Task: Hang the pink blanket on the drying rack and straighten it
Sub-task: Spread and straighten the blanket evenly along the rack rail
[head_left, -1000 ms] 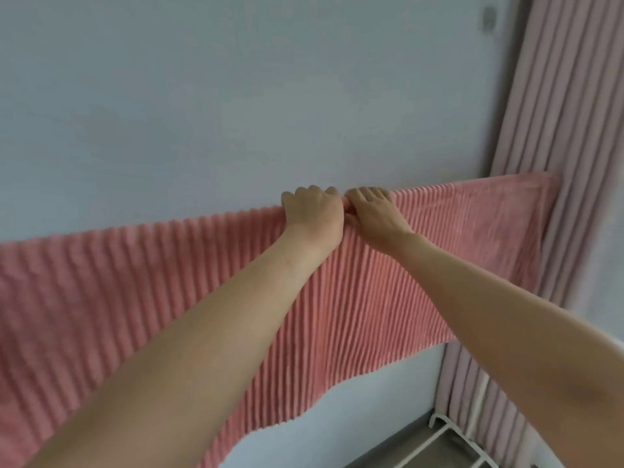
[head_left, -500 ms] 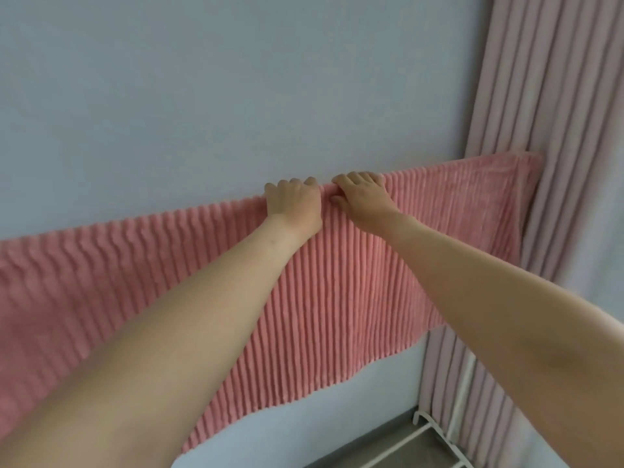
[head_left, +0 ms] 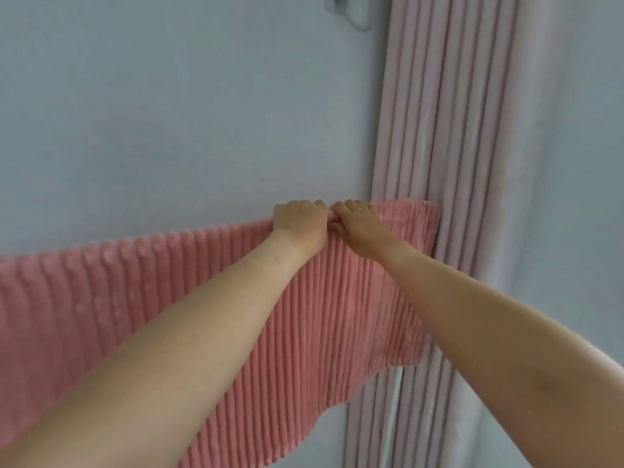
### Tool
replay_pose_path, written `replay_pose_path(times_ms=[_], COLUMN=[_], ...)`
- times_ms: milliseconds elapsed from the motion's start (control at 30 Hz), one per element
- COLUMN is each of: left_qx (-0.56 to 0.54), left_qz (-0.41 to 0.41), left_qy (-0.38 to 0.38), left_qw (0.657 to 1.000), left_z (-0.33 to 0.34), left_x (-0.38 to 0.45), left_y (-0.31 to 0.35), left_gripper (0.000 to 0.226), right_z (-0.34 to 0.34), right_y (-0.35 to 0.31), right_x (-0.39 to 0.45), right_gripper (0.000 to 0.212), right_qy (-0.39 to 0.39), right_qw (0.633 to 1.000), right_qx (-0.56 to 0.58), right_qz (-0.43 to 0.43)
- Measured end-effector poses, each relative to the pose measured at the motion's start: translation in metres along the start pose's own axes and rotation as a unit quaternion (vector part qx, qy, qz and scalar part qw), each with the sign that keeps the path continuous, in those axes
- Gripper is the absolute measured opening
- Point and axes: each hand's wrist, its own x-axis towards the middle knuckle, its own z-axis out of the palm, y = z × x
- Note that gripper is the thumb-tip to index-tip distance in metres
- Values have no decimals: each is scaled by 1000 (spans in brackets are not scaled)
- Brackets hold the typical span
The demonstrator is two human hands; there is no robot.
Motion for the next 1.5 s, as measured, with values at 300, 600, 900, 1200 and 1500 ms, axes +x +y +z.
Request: replay_pose_path(times_ms=[300, 600, 900, 1200, 1500], left_qx=[23, 20, 54, 81, 128], left_qz=[4, 17, 11, -39, -177], left_qy=[23, -34, -41, -4, 21], left_qw=[999, 999, 998, 996, 976], left_z=[60, 74, 71, 80, 47], left_x=[103, 168, 168, 143, 70], left_y=[105, 176, 176, 161, 139], left_gripper=[23, 27, 31, 26, 37], right_z=[8, -14, -15, -22, -15], right_y=[199, 299, 284, 273, 169], right_x=[14, 34, 44, 33, 25], right_gripper=[15, 16, 30, 16, 33], right_qy=[-69, -192, -181, -140, 45], right_qw=[997, 959, 971, 985, 981], right_qx=[-21, -189, -143, -99, 187], right_qz=[-18, -85, -55, -18, -25])
